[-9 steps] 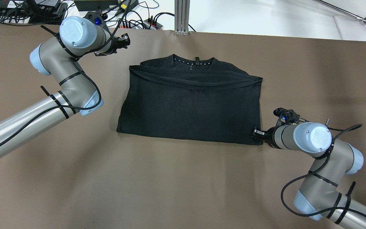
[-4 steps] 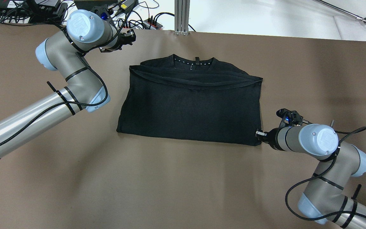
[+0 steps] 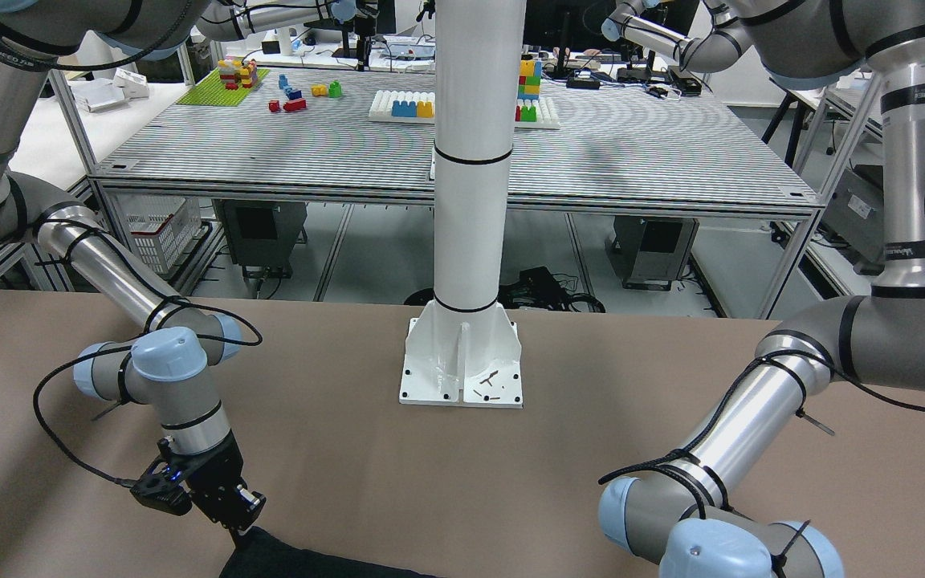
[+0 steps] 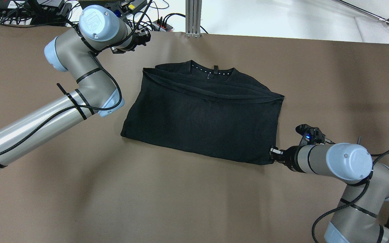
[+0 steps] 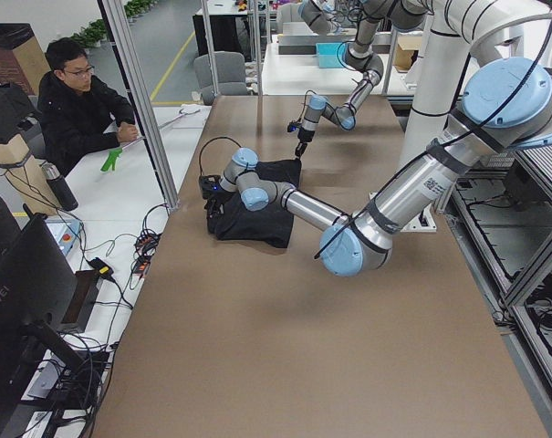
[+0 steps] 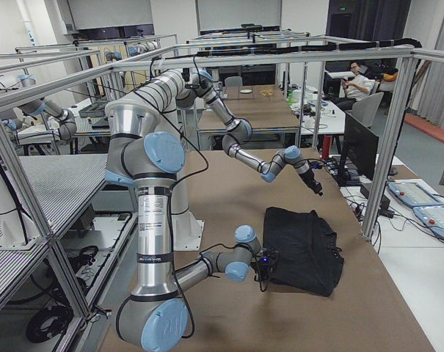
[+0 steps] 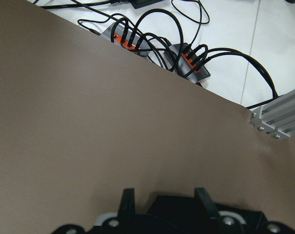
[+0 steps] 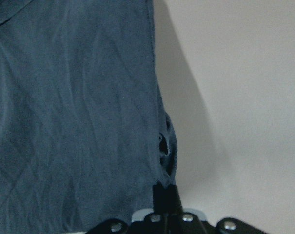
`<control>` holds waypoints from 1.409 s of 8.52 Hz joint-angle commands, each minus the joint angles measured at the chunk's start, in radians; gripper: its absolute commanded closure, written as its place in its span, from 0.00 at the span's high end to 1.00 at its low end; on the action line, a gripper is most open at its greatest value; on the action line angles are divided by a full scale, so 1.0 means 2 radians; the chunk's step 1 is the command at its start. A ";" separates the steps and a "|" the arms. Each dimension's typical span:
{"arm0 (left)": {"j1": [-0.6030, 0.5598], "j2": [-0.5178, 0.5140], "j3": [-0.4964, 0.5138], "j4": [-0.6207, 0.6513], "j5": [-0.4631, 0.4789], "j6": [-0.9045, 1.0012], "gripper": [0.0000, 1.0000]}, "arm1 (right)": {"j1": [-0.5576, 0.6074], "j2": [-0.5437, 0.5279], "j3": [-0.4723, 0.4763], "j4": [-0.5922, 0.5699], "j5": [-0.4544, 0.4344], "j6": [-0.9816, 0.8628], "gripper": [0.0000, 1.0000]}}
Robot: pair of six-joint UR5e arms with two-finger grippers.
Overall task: Fold clothes
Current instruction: 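Drag the shirt toward the robot with the right gripper while the left arm lifts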
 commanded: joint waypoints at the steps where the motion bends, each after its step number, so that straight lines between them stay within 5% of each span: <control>1: 0.001 -0.007 -0.001 0.012 0.000 -0.001 0.52 | -0.026 -0.018 0.052 -0.003 0.094 0.016 0.00; 3: 0.001 -0.007 -0.001 0.012 0.000 -0.001 0.52 | -0.027 -0.045 0.091 -0.002 0.240 0.026 0.00; 4: 0.001 -0.006 -0.003 0.012 -0.002 -0.001 0.52 | -0.053 -0.042 0.097 0.000 0.263 0.083 0.00; 6: 0.008 -0.005 -0.005 0.011 -0.001 -0.001 0.52 | -0.133 -0.019 0.099 0.001 0.238 0.144 0.00; 7: 0.008 0.000 -0.015 0.012 -0.006 -0.002 0.52 | -0.165 -0.015 0.095 0.000 0.212 0.148 0.69; 8: 0.008 0.017 -0.034 0.013 -0.019 -0.002 0.51 | -0.183 -0.012 0.092 -0.001 0.196 0.148 0.95; 12: 0.040 0.097 -0.137 0.012 -0.045 -0.041 0.52 | -0.163 -0.002 0.096 -0.001 0.182 0.148 0.95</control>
